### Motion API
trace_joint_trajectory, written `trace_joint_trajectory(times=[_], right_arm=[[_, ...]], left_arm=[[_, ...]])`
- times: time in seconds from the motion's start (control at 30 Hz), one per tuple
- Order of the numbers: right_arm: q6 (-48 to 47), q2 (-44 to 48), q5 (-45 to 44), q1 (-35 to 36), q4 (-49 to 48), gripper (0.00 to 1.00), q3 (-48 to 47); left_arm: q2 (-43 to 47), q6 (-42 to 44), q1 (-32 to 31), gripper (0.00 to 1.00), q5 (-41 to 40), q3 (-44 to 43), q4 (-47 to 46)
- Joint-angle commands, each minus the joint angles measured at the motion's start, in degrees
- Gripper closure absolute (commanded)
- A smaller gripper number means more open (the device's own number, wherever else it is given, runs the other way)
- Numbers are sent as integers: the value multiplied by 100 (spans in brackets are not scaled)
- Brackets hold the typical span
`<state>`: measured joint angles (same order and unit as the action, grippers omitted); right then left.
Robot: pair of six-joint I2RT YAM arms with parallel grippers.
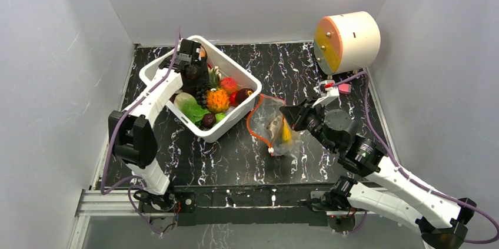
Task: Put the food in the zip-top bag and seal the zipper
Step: Pick up the fake fruit from the bin.
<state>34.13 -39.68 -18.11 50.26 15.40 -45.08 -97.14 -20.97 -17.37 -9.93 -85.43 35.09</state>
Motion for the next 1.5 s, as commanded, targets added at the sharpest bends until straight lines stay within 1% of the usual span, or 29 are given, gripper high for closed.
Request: trace_joint_trajectory(times=[0.0,0.2,0.33,0.4,0.5,0.7,0.8,0.87,1.17,1.47], right_arm=[[-110,51,-114,28,-265,100,-103],[-30,19,-89,28,-274,100,-97],[-14,13,-81,28,-274,100,-106],[8,6,-66,28,-274,100,-100],[55,4,-49,26,-279,100,-57],[107,-2,3,28,-322,100,-18],[90,-21,-15,28,-331,100,-48],[71,-30,-17,28,-319,100,-74],[85,-22,-27,28,-340,100,-21],[161,-22,-21,23,-429,100,105]], left_arm=[[-163,77,63,50,117,125,-176],[-430,134,102,56,-112,277,-265],[-540,198,117,57,-261,395,-342],[-602,207,128,57,-290,440,-381],[-683,220,121,54,-289,522,-504],[-935,295,127,53,-85,400,-610],[-983,300,127,61,-28,320,-593],[-976,304,123,63,2,296,-587],[-566,313,126,71,48,333,-454],[138,306,127,74,183,482,-314]])
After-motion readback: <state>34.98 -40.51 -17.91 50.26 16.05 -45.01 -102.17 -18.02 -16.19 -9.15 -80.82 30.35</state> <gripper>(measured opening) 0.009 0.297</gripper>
